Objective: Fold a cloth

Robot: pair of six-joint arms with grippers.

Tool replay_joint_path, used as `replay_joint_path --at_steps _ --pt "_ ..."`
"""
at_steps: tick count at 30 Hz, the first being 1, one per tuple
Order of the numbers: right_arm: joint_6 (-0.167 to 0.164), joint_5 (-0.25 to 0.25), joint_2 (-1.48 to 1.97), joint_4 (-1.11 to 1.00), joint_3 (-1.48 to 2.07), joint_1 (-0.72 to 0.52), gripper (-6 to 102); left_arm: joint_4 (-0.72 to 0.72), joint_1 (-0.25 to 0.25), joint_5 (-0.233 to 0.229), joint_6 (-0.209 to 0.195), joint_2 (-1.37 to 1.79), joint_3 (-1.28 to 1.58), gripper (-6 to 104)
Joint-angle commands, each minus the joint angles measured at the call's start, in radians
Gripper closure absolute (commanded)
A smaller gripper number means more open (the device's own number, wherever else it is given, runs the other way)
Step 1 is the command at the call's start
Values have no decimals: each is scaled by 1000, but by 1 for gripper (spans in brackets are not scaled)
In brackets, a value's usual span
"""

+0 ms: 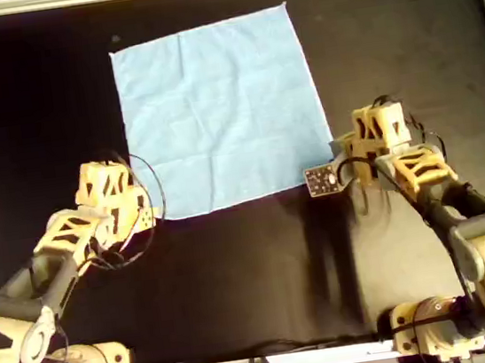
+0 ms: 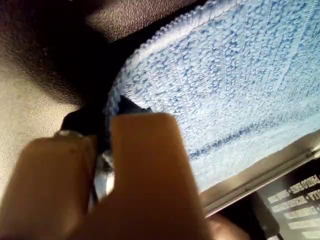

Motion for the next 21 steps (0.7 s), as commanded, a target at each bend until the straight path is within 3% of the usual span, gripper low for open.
replay_joint_path --at_steps 1,8,21 --pt "9 -11 78 -9 18 6 97 12 -6 -9 5 15 -9 99" --pt "95 -8 267 -9 183 -8 97 14 -6 -21 6 31 72 99" --pt "98 -12 627 -9 495 14 97 14 -5 -28 8 385 235 99"
